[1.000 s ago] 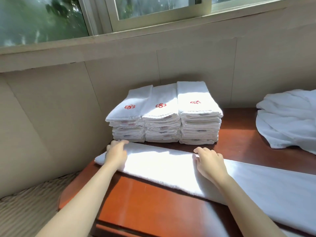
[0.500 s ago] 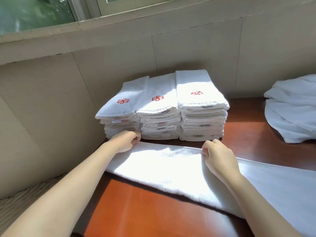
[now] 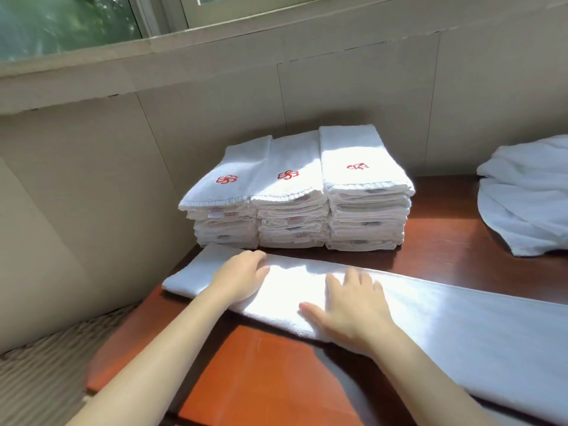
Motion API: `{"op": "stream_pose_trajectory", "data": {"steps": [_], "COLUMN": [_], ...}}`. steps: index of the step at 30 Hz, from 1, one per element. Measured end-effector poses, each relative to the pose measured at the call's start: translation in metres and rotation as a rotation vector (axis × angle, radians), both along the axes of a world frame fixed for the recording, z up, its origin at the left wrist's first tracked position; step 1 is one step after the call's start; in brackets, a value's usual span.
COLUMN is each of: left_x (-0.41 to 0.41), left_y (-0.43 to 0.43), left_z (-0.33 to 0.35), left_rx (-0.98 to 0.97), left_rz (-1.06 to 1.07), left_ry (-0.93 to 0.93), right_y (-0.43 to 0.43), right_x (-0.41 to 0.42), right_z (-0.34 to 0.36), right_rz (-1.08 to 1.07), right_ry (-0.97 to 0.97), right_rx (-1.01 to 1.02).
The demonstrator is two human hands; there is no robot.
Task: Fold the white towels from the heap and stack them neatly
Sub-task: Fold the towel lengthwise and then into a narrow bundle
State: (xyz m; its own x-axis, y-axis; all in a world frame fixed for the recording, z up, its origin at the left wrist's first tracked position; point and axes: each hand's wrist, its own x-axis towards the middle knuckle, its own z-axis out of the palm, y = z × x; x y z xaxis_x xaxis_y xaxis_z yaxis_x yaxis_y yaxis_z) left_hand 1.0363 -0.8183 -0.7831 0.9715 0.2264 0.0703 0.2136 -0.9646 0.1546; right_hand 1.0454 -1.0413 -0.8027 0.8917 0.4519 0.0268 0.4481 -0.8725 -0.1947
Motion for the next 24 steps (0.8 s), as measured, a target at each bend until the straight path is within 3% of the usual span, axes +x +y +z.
{"op": "stream_pose_trajectory", "data": {"steps": [3, 9, 13, 15, 19, 21, 24], "left_x": [-0.043, -0.108, -0.096, -0.091, -0.094, -0.092, -0.086], "left_y": [-0.017, -0.023, -0.001, 0.025, 0.061, 0.055, 0.03], "left_z": [-0.008, -0.03, -0.025, -0.02, -0.005, -0.005, -0.009], "left_rx": [-0.047, -0.502, -0.285, -0.2, -0.216, -0.329, -0.719], "left_rz": [-0.036, 0.44, 0.459, 0.582, 0.852, 0.821, 0.666], "left_ry": [0.014, -0.186, 0.069, 0.126, 0.18, 0.021, -0.357], "right_y": [0.006, 0.003, 0.0, -0.002, -0.005, -0.005, -0.004], "right_x": [-0.005, -0.001, -0.003, -0.004, -0.005, -0.004, -0.005], "right_z": [-0.011, -0.014, -0.012, -0.012, -0.014, -0.012, -0.009], "right_rz": [0.005, 0.022, 0.028, 0.037, 0.053, 0.058, 0.064], "right_ry": [0.058, 0.051, 0.04, 0.05, 0.056, 0.066, 0.082], "right_rx": [-0.066, -0.05, -0.061, -0.053, -0.058, -0.062, -0.073]}}
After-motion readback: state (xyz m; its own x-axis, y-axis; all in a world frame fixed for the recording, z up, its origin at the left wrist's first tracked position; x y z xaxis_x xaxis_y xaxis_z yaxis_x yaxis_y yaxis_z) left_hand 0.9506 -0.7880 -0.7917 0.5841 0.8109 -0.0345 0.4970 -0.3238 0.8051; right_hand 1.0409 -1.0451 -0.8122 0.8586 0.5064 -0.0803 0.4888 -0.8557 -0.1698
